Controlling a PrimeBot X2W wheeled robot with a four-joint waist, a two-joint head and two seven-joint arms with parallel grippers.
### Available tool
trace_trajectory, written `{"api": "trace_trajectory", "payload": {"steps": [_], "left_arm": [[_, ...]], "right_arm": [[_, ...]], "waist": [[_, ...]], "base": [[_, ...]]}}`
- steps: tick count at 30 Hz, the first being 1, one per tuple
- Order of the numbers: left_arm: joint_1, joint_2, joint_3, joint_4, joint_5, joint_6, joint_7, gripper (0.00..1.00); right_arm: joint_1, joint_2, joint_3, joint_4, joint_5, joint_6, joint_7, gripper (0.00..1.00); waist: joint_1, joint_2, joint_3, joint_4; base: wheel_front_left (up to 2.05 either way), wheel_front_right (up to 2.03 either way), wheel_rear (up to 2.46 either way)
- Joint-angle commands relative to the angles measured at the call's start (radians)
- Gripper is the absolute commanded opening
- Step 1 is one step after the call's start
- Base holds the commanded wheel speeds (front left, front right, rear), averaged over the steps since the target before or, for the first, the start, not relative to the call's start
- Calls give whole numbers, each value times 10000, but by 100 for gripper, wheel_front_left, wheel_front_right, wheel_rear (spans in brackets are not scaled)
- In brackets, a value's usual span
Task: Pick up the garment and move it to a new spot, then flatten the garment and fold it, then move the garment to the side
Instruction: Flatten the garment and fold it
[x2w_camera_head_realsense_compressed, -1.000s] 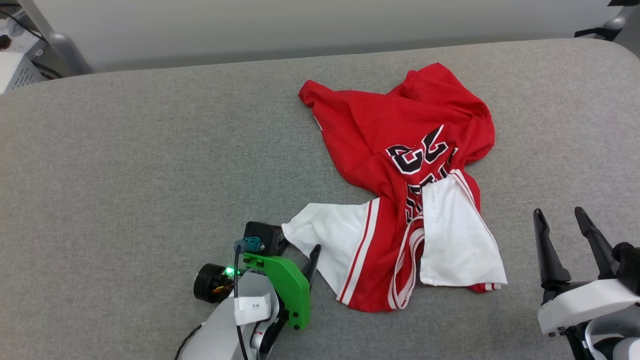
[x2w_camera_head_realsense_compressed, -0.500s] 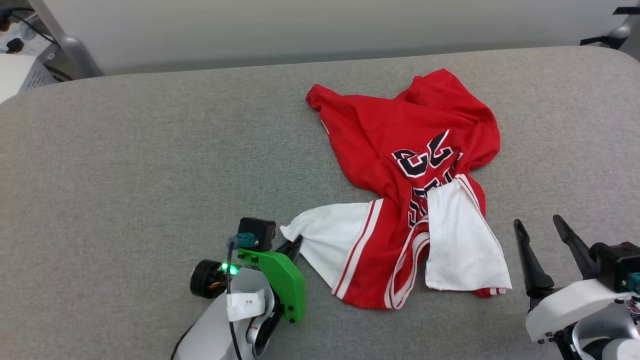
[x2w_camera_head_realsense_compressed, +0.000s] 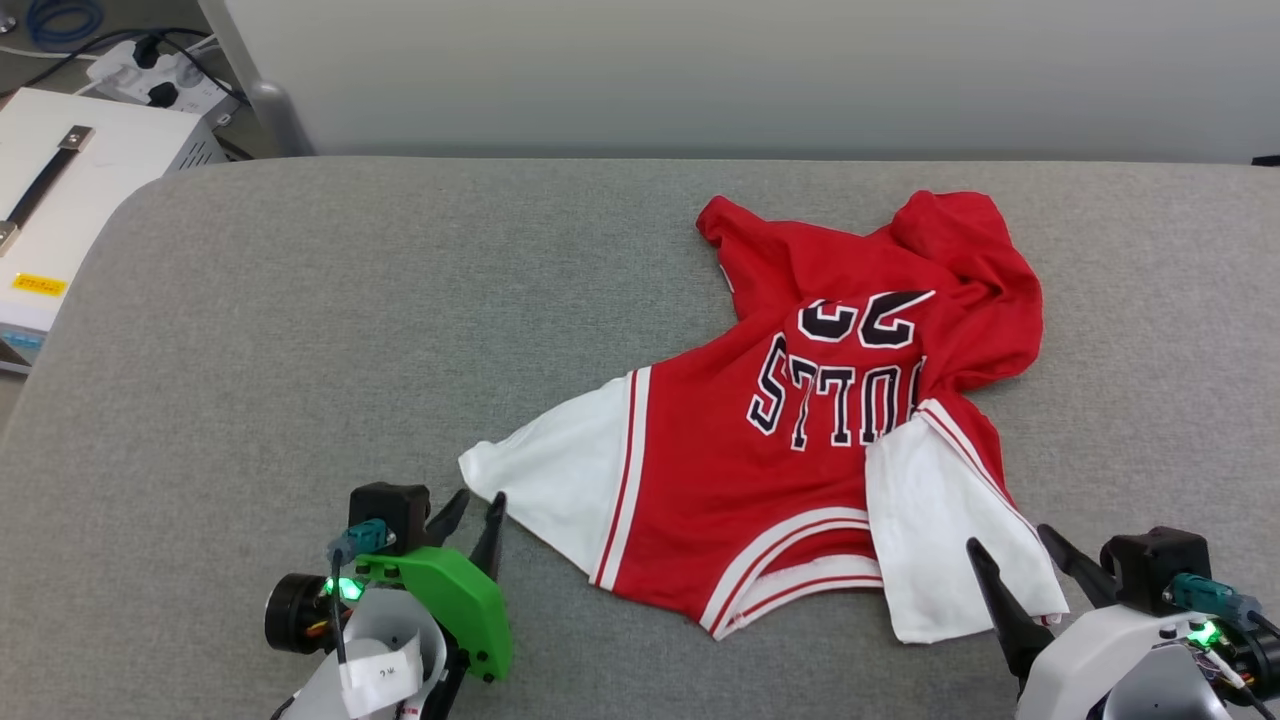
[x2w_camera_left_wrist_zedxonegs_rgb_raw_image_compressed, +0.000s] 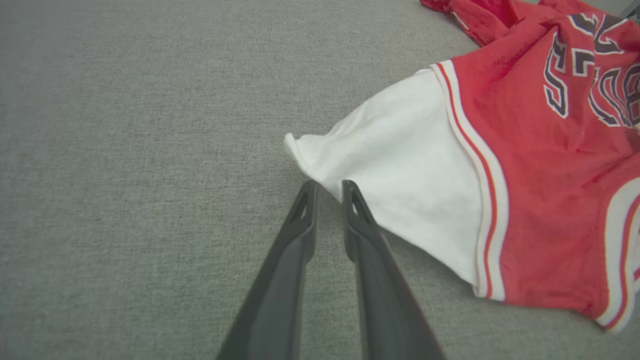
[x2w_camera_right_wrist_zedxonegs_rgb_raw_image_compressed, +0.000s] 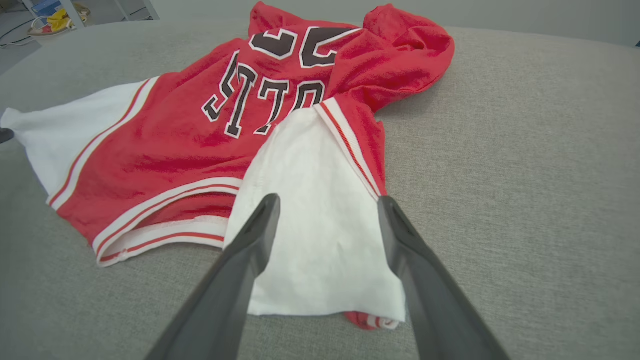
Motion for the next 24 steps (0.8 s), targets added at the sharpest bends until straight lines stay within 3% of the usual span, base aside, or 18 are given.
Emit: {"api": "trace_trajectory", "payload": {"steps": [1,5,13,19,24], "left_arm": [[98,7,-15,-154,105,6,-213,100],[246,-76,65,-574,173,130,-1028,100],[759,131,-11,-1673,524,137,-1955,100],[861,100,-198,-2115,636,116,-2035,100],[737,33,-286,-2208,632,109,-2031,100]], "right_arm": [[124,-117,123,-24,119,-7,119,100],[254,-575,601,-252,470,-7,690,100],[390,-1540,1603,-716,1168,-7,3102,100],[15,-1713,2074,-572,1280,-7,4254,100],[-373,-1763,2256,-198,1139,-7,4507,100]], "waist": [[0,0,-13,147],[0,0,-47,383],[0,0,-83,840],[0,0,51,1259],[0,0,236,1596]], "base": [[0,0,0],[0,0,0],[0,0,0],[0,0,0],[0,0,0]]}}
